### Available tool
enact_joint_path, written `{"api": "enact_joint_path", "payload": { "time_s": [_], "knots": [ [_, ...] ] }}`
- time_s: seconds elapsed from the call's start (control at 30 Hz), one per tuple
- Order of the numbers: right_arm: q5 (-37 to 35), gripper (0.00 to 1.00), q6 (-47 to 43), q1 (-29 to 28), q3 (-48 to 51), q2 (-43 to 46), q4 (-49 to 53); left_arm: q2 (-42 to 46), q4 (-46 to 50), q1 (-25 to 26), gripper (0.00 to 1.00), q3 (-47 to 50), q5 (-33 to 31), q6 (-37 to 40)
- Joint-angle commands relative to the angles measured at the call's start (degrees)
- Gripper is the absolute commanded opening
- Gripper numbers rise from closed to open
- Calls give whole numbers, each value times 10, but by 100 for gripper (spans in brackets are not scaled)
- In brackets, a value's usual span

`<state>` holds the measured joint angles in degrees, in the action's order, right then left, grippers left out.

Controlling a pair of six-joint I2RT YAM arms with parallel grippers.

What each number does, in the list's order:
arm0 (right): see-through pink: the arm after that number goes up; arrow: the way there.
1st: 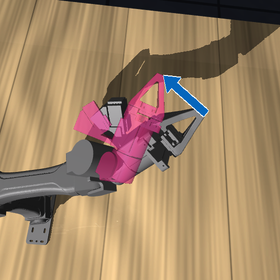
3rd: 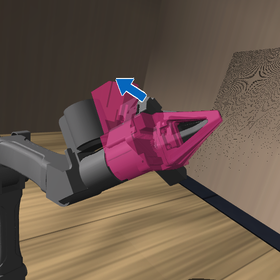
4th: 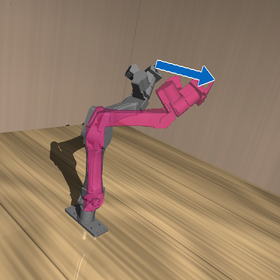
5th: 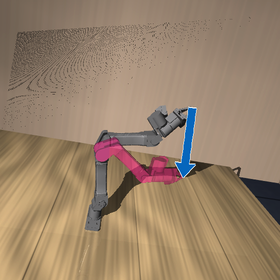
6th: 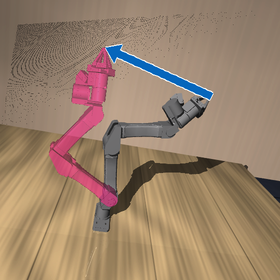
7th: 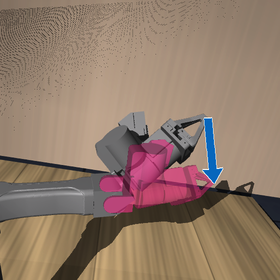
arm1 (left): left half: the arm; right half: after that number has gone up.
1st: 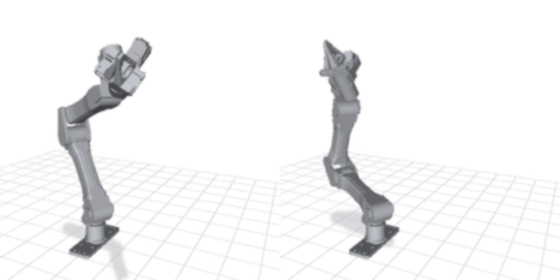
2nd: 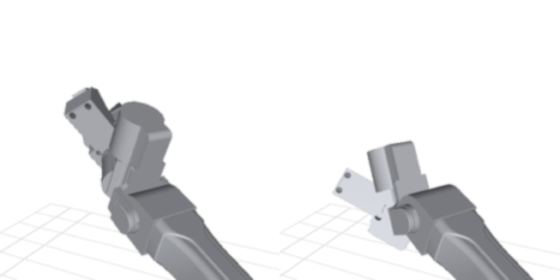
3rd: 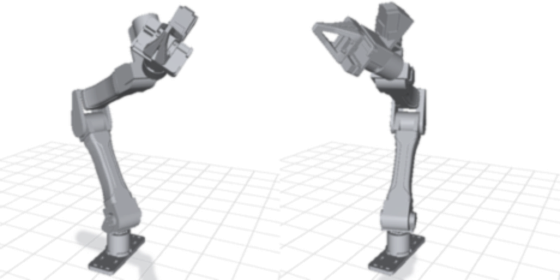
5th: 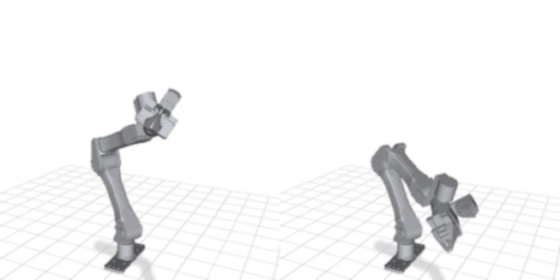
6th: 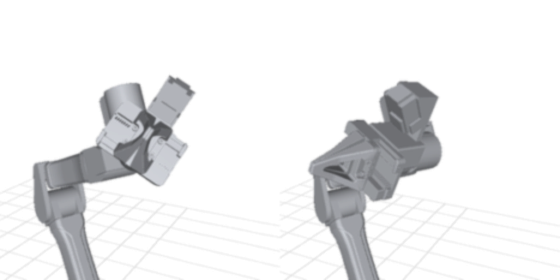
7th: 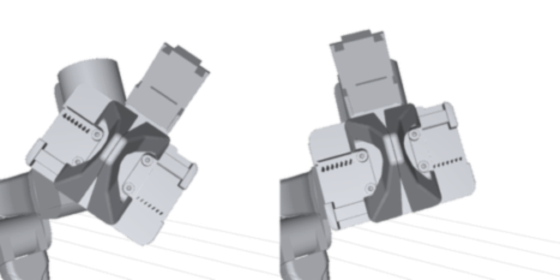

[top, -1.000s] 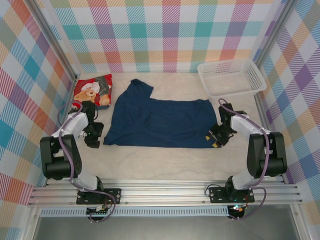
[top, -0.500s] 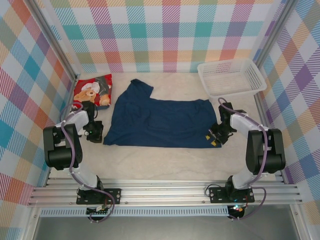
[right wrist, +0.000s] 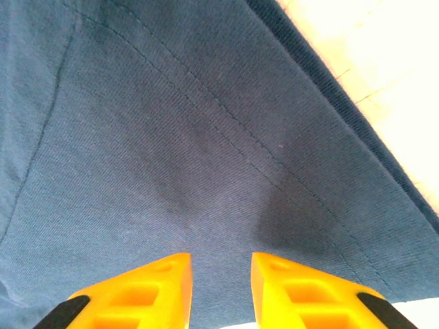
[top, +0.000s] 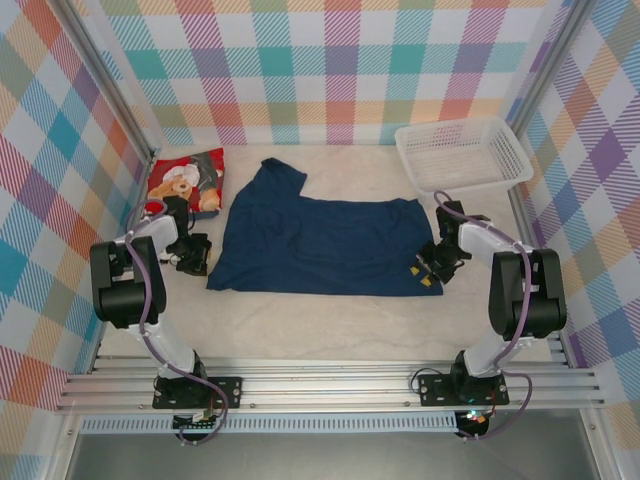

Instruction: Fold and stack the t-shirts

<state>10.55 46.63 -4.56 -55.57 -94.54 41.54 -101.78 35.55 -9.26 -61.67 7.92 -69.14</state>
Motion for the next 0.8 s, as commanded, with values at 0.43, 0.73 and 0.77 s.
{"api": "enact_joint_path", "payload": {
  "time_s": [0.43, 0.73, 0.77],
  "knots": [
    [-5, 29, -10, 2, -13, -18, 2, 60, 102, 22, 44, 22, 12, 9],
    [-5, 29, -14, 2, -8, -26, -2, 6, 46, 28, 46, 64, 1, 8],
    [-7, 29, -15, 2, -8, -30, -2, 0, 46, 29, 44, 60, -5, 10]
  ]
}}
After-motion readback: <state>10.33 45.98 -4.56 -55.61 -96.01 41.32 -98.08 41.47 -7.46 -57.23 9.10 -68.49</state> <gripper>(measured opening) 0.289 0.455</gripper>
